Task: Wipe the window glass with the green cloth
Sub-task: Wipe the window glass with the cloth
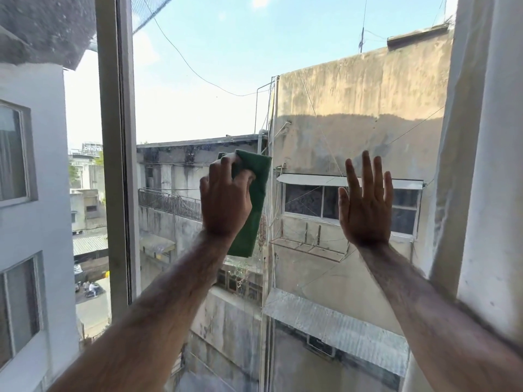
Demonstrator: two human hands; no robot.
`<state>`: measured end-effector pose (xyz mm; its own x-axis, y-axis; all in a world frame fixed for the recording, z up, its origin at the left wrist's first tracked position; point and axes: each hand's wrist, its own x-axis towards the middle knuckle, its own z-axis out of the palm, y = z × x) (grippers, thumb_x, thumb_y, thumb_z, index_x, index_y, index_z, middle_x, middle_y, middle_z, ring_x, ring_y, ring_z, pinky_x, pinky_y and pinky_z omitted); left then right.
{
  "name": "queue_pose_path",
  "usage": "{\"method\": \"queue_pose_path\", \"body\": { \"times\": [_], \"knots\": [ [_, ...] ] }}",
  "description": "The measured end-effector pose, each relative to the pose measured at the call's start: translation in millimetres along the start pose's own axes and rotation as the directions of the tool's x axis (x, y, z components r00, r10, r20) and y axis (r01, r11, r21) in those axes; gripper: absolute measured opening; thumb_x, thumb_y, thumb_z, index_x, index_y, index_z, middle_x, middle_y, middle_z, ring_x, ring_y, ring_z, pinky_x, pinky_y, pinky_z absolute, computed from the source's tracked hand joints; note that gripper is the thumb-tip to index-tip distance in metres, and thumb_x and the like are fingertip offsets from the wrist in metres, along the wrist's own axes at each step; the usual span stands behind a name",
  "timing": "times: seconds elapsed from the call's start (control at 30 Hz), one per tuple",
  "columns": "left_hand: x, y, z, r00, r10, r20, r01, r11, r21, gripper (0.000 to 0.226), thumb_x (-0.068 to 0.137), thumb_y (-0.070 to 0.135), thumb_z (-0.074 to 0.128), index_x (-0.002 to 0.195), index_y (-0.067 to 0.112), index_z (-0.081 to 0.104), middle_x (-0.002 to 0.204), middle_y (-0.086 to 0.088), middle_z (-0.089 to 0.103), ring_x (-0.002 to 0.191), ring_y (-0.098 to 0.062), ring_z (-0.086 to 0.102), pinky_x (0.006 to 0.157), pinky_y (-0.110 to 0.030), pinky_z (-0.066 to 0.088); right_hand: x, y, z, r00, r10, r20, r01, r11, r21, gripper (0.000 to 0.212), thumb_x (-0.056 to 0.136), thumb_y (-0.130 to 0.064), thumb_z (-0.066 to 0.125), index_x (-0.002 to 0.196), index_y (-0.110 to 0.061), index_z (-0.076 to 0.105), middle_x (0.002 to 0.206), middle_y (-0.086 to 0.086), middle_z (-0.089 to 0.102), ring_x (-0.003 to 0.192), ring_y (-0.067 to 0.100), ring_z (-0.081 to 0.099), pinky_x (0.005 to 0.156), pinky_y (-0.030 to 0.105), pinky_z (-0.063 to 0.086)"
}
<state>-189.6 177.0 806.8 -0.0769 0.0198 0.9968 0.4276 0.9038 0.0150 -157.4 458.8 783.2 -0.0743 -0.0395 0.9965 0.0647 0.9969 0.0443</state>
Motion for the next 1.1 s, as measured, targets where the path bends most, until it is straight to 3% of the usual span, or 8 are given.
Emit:
{"method": "queue_pose_path", "body": {
  "times": [0.13,0.27,0.57,0.67,0.83,0.93,1.0,1.1],
  "knots": [
    [9.4,-2.3,-1.7,0.984,-0.172,0.041,0.172,0.985,-0.002,0.056,0.087,0.040,0.075,0.132,0.012,0.057,0.148,-0.013,0.054,0.130,-0.031,0.057,0.091,-0.049,0.057,-0.6,0.4,2.0,1.000,0.000,0.001,0.000,1.000,-0.007,0.056,0.116,-0.034,0.035,0.169,-0.017,0.029,0.179,0.016,0.020,0.168,0.037,0.016,0.134,0.060,0.021],
    [18.2,-1.2,-12.0,0.945,-0.278,0.173,0.289,0.956,-0.044,0.078,0.082,0.044,0.083,0.143,0.010,0.048,0.139,-0.013,0.059,0.126,-0.033,0.058,0.092,-0.059,0.058,1.0,1.5,4.4,1.000,-0.010,0.002,0.010,1.000,-0.018,0.057,0.116,-0.035,0.034,0.170,-0.017,0.028,0.179,0.017,0.020,0.167,0.037,0.017,0.135,0.059,0.020],
    [46.3,-0.2,-36.5,0.874,-0.242,0.422,0.337,0.927,-0.165,0.044,0.083,0.029,0.086,0.117,0.007,0.068,0.116,-0.021,0.067,0.106,-0.037,0.068,0.086,-0.050,0.062,-7.8,-7.1,4.4,0.997,0.058,0.043,-0.055,0.996,-0.065,0.059,0.115,-0.034,0.036,0.170,-0.015,0.027,0.179,0.019,0.019,0.167,0.038,0.017,0.135,0.060,0.021],
    [53.7,-4.0,-47.8,0.847,-0.235,0.477,0.391,0.884,-0.257,0.042,0.082,0.027,0.086,0.115,0.006,0.068,0.118,-0.018,0.074,0.106,-0.032,0.070,0.086,-0.041,0.059,-3.9,-27.8,-6.3,0.994,0.097,0.057,-0.102,0.990,0.098,0.063,0.110,-0.038,0.050,0.164,-0.006,0.039,0.173,0.027,0.031,0.161,0.042,0.031,0.130,0.058,0.032],
    [56.0,-2.3,-72.6,0.781,-0.285,0.556,0.562,0.709,-0.426,0.039,0.085,0.022,0.084,0.115,0.006,0.066,0.119,-0.011,0.072,0.097,-0.018,0.060,0.069,-0.022,0.050,-5.8,-92.4,-49.6,0.965,-0.119,0.235,-0.011,0.873,0.488,0.081,0.104,-0.066,0.047,0.154,-0.003,0.048,0.147,0.020,0.062,0.130,0.033,0.064,0.108,0.051,0.058],
    [53.8,-4.8,-86.7,0.712,-0.328,0.621,0.686,0.512,-0.517,0.030,0.086,0.024,0.083,0.107,0.016,0.063,0.115,-0.009,0.071,0.103,-0.024,0.067,0.074,-0.035,0.062,-3.1,-121.1,-66.9,0.792,0.033,0.610,-0.463,0.684,0.564,0.093,0.086,-0.054,0.081,0.160,-0.014,0.041,0.142,0.010,0.064,0.119,0.024,0.066,0.099,0.043,0.059],
    [49.7,-7.8,-97.2,0.658,-0.356,0.663,0.751,0.380,-0.541,0.029,0.087,0.024,0.082,0.107,0.019,0.061,0.114,-0.005,0.069,0.103,-0.023,0.067,0.074,-0.037,0.063,-0.3,-125.1,-73.6,0.613,0.057,0.788,-0.706,0.487,0.514,0.073,0.080,-0.035,0.091,0.143,-0.011,0.062,0.120,0.008,0.076,0.101,0.019,0.074,0.087,0.039,0.063],
    [36.6,-21.7,-108.8,0.573,-0.409,0.710,0.816,0.203,-0.541,0.028,0.088,0.024,0.081,0.108,0.016,0.063,0.108,-0.001,0.068,0.098,-0.017,0.065,0.068,-0.028,0.060,-6.5,-124.5,-84.4,0.458,0.020,0.889,-0.876,0.182,0.447,0.047,0.082,-0.014,0.090,0.124,0.001,0.074,0.097,0.006,0.080,0.081,0.009,0.079,0.071,0.025,0.062]
  ]
}}
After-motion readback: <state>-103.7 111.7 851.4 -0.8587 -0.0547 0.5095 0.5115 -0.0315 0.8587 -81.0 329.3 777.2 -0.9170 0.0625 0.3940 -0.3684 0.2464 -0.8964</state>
